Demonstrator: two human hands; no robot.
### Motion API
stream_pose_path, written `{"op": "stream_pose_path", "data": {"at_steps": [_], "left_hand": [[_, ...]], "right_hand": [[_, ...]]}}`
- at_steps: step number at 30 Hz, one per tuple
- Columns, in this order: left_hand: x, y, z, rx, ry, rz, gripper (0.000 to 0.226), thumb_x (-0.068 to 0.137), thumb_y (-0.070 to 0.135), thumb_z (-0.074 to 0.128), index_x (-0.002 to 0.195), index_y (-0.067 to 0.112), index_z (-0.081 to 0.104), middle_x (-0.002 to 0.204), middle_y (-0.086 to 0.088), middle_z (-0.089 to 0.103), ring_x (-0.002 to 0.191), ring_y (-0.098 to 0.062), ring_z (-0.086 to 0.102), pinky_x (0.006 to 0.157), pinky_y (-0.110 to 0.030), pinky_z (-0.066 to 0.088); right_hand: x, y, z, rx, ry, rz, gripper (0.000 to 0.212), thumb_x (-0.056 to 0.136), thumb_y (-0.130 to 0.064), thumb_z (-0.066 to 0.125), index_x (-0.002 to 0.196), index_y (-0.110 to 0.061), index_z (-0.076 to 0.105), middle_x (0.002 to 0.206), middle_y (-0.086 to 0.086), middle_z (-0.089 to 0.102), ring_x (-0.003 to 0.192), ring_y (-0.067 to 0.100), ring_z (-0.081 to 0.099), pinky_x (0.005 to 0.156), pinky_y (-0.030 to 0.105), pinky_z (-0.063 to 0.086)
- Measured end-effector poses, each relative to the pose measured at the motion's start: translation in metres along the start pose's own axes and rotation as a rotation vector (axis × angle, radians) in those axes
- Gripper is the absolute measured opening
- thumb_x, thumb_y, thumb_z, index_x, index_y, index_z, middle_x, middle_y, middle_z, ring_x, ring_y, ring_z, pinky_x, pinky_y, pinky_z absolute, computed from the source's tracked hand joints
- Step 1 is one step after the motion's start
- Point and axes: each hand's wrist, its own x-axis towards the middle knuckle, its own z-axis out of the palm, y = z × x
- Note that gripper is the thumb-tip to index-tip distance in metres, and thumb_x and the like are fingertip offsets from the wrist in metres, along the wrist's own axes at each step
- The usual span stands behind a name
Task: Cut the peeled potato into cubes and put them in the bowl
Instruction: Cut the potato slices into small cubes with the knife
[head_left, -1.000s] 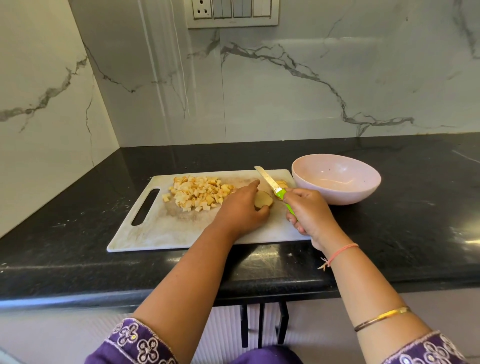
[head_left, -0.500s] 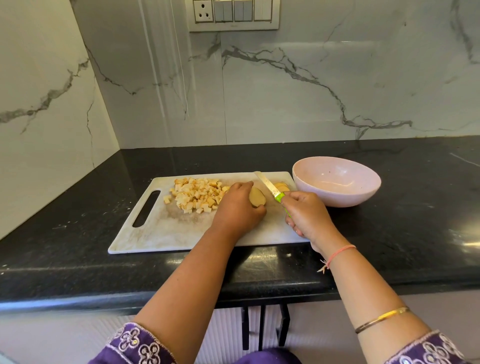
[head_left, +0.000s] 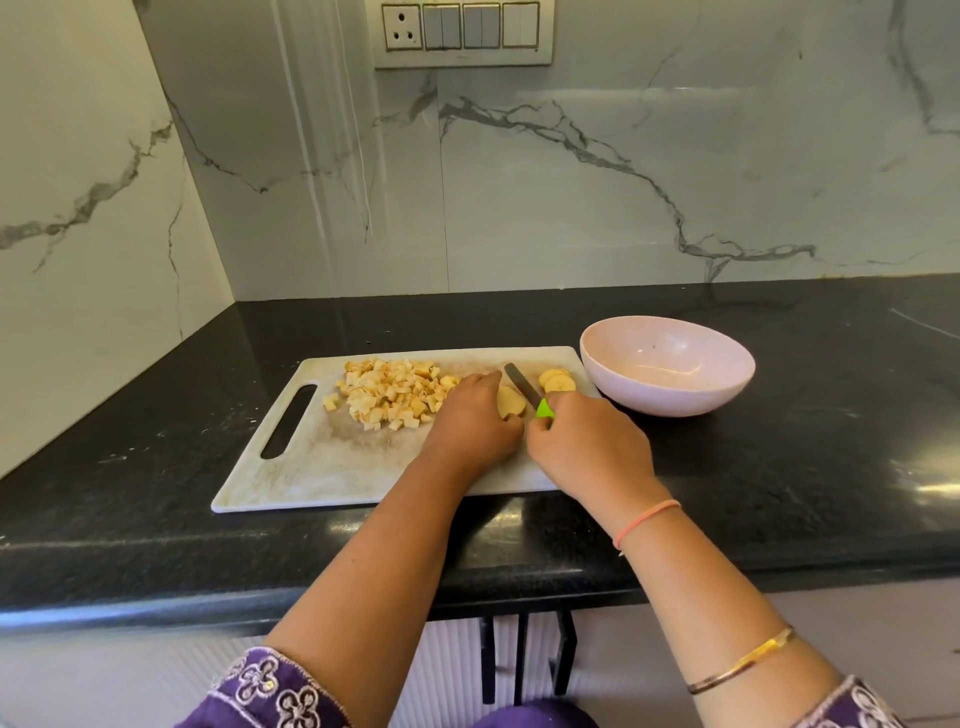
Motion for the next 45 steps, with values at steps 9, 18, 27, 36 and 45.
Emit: {"op": "stream_pose_path", "data": {"at_steps": [9,18,27,36,45], "left_hand": [[0.003,0.001,-0.004,-0.022,-0.09,-0.022,0.062,0.092,0.02,0.055,0.147,0.006,0.029,0.148,-0.013,0.036,0.137,-0.025,0.032,0.112,-0.031,0.025],[0.009,-0.002,0.0,-0.032,-0.053,-0.055,0.05,0.089,0.018,0.059,0.134,0.002,0.047,0.132,-0.018,0.051,0.122,-0.032,0.047,0.101,-0.039,0.039],[0.009,-0.001,-0.001,0.001,-0.034,-0.04,0.059,0.093,0.02,0.057,0.145,0.005,0.033,0.146,-0.013,0.039,0.135,-0.026,0.035,0.11,-0.03,0.026],[0.007,0.0,0.002,-0.008,-0.029,-0.032,0.06,0.094,0.022,0.057,0.146,0.007,0.032,0.147,-0.011,0.038,0.136,-0.025,0.034,0.111,-0.031,0.026],[0.007,-0.002,-0.002,-0.002,-0.024,-0.009,0.06,0.093,0.022,0.058,0.146,0.007,0.032,0.147,-0.011,0.037,0.136,-0.025,0.034,0.111,-0.03,0.026]], "right_hand": [[0.011,-0.018,-0.024,-0.164,-0.107,-0.06,0.025,0.091,-0.023,0.045,0.112,-0.014,0.056,0.109,0.008,0.062,0.099,0.028,0.057,0.069,0.027,0.035],[0.007,-0.029,-0.034,-0.217,-0.149,-0.113,0.025,0.09,-0.02,0.045,0.111,-0.014,0.056,0.106,0.007,0.061,0.096,0.027,0.057,0.07,0.029,0.039],[-0.023,-0.02,-0.032,-0.234,-0.088,-0.132,0.022,0.096,-0.027,0.041,0.104,-0.016,0.059,0.087,0.0,0.059,0.086,0.022,0.057,0.061,0.025,0.029],[-0.045,-0.019,-0.041,-0.251,-0.136,-0.1,0.016,0.096,-0.029,0.041,0.099,-0.019,0.053,0.066,-0.006,0.03,0.074,0.019,0.042,0.064,0.028,0.03],[-0.049,-0.024,-0.051,-0.223,-0.144,-0.064,0.011,0.094,-0.028,0.042,0.086,-0.022,0.04,0.066,-0.006,0.031,0.074,0.019,0.042,0.066,0.028,0.031]]}}
